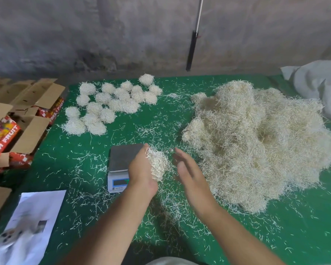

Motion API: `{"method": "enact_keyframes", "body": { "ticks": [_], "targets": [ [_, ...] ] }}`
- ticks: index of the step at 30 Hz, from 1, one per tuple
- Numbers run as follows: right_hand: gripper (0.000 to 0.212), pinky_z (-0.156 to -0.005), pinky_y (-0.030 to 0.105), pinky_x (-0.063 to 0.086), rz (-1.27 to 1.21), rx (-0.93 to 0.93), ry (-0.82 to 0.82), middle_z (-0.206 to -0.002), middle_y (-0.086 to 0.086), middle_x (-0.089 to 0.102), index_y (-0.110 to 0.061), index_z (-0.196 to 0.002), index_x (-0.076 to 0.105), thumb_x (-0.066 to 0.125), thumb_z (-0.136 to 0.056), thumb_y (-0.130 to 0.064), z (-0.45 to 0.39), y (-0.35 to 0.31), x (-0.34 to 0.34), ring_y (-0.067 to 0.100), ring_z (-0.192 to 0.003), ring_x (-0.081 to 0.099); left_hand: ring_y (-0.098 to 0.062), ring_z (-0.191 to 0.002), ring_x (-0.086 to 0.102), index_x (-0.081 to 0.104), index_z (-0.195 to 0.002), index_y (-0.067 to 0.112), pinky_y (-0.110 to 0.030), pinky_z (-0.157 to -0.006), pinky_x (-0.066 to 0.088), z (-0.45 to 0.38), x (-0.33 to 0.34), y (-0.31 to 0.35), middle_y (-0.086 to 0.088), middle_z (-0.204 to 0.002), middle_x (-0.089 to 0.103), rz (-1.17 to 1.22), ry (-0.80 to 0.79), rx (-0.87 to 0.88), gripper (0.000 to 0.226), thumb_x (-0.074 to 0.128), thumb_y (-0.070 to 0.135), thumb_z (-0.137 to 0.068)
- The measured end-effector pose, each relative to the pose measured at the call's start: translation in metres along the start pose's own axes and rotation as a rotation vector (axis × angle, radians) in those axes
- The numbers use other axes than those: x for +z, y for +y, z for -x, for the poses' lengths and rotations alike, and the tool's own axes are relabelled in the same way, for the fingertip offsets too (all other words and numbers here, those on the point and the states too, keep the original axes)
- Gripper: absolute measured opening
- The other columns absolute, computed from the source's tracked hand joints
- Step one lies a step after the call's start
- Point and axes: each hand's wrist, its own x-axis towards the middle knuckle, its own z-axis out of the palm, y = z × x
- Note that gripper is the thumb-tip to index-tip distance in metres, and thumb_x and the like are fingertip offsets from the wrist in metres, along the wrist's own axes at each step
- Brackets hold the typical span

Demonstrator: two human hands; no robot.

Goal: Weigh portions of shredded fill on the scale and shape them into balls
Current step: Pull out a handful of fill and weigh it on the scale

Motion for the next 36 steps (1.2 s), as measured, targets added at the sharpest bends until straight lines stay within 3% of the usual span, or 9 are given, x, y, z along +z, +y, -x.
{"method": "enact_keyframes", "body": {
  "ticks": [6, 11, 15, 20, 25, 28, 30, 33, 36],
  "targets": [
    [0.094, -0.117, 0.066, 0.041, -1.054, 0.621, -0.255, -0.149, 0.026, 0.057, -0.018, -0.153, 0.041, 0.047, -0.089, -0.088, -0.003, 0.012, 0.017, 0.043, -0.135, 0.059, -0.037, -0.128, 0.059, 0.074, -0.119, 0.032, -0.063, -0.110, 0.042, 0.024, 0.013, 0.010, -0.007, -0.137, 0.066, 0.026, -0.162, 0.173, 0.061, 0.081, 0.060, -0.066],
    [0.088, -0.130, 0.056, 0.024, -1.041, 0.455, -0.136, -0.161, 0.025, 0.045, -0.009, -0.158, 0.047, 0.040, -0.101, -0.076, -0.010, -0.019, 0.019, 0.035, -0.151, 0.043, -0.006, -0.088, 0.067, 0.070, -0.095, 0.028, -0.037, -0.079, 0.049, 0.035, 0.002, -0.008, 0.011, -0.091, 0.071, -0.372, -0.294, 0.527, 0.011, 0.064, 0.034, -0.089],
    [0.059, -0.121, 0.054, 0.036, -0.775, 0.393, 0.034, -0.142, 0.008, 0.068, -0.027, -0.123, 0.077, 0.048, -0.100, -0.072, -0.010, -0.037, 0.025, 0.025, -0.139, 0.058, 0.000, -0.124, 0.048, 0.060, -0.099, 0.038, -0.039, -0.104, 0.039, 0.030, -0.013, -0.033, 0.022, -0.124, 0.051, -0.781, -0.143, 0.890, 0.021, 0.049, 0.024, -0.088],
    [0.059, -0.104, 0.058, 0.054, -0.417, 0.286, 0.131, -0.111, 0.016, 0.079, -0.010, -0.109, 0.076, 0.046, -0.107, -0.060, -0.001, -0.030, 0.056, 0.029, -0.110, 0.075, -0.009, -0.131, 0.042, 0.048, -0.129, 0.038, -0.040, -0.107, 0.038, 0.025, -0.017, -0.041, 0.012, -0.141, 0.042, -0.600, -0.010, 0.690, 0.038, 0.042, 0.041, -0.092],
    [0.063, -0.119, 0.058, 0.037, -0.640, 0.426, 0.151, -0.157, -0.002, 0.053, -0.029, -0.148, 0.058, 0.064, -0.095, -0.064, -0.018, -0.031, 0.052, 0.026, -0.150, 0.043, 0.022, -0.107, 0.055, 0.066, -0.122, 0.052, -0.028, -0.093, 0.037, 0.035, -0.028, -0.037, 0.038, -0.118, 0.062, -0.212, -0.207, 0.195, 0.046, 0.053, 0.074, -0.085],
    [0.034, -0.068, 0.036, 0.059, -0.662, 0.517, 0.097, -0.099, 0.004, 0.074, -0.023, -0.104, 0.076, 0.069, -0.094, -0.056, -0.026, -0.033, 0.055, 0.021, -0.093, 0.072, -0.009, -0.093, 0.068, 0.077, -0.116, 0.029, -0.043, -0.093, 0.043, 0.007, -0.053, -0.021, 0.010, -0.117, 0.074, -0.120, -0.206, -0.122, 0.056, 0.045, 0.071, -0.096],
    [0.041, -0.042, 0.024, 0.043, -0.742, 0.588, -0.016, -0.060, 0.001, 0.057, -0.021, -0.068, 0.065, 0.067, -0.098, -0.049, -0.027, -0.036, 0.066, 0.018, -0.050, 0.058, -0.028, -0.093, 0.073, 0.075, -0.117, 0.013, -0.050, -0.095, 0.052, -0.008, -0.073, -0.013, -0.011, -0.118, 0.076, -0.003, -0.220, -0.350, 0.064, 0.039, 0.064, -0.104],
    [0.047, -0.043, 0.019, 0.020, -0.902, 0.610, -0.231, -0.052, -0.002, 0.047, -0.020, -0.061, 0.054, 0.063, -0.099, -0.045, -0.035, -0.039, 0.088, 0.015, -0.043, 0.047, -0.040, -0.118, 0.068, 0.074, -0.122, 0.011, -0.061, -0.108, 0.045, -0.025, -0.103, -0.005, -0.020, -0.127, 0.072, 0.108, -0.286, -0.478, 0.065, 0.038, 0.062, -0.105],
    [0.038, -0.045, 0.022, 0.028, -0.876, 0.586, -0.317, -0.059, -0.001, 0.052, -0.019, -0.073, 0.059, 0.061, -0.102, -0.043, -0.039, -0.046, 0.107, 0.016, -0.047, 0.051, -0.037, -0.110, 0.071, 0.078, -0.117, 0.010, -0.058, -0.099, 0.051, -0.035, -0.126, 0.005, -0.021, -0.132, 0.069, 0.229, -0.394, -0.530, 0.066, 0.035, 0.058, -0.108]
  ]
}}
